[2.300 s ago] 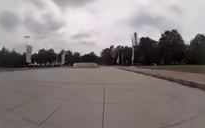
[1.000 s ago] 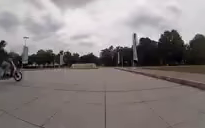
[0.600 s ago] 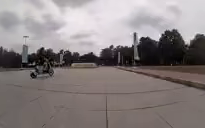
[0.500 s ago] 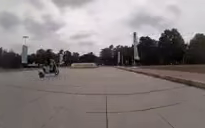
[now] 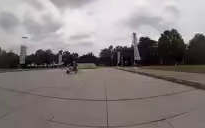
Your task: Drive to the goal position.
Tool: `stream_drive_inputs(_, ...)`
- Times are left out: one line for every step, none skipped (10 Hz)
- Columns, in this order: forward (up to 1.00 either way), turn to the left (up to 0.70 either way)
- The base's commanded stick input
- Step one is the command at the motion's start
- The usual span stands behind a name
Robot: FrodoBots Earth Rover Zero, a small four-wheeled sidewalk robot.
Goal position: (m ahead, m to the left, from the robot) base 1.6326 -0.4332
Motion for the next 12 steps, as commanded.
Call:
stream_drive_inputs(0.6,0.0)
stream_drive_inputs(0.6,0.0)
stream_drive_inputs(0.6,0.0)
stream_drive_inputs(0.6,0.0)
stream_drive_inputs(0.6,0.01)
stream_drive_inputs(0.6,0.02)
stream_drive_inputs(0.6,0.04)
stream_drive_inputs(0.6,0.13)
stream_drive_inputs(0.6,0.15)
stream_drive_inputs(0.6,0.15)
stream_drive_inputs(0.6,0.14)
stream_drive_inputs(0.6,0.1)
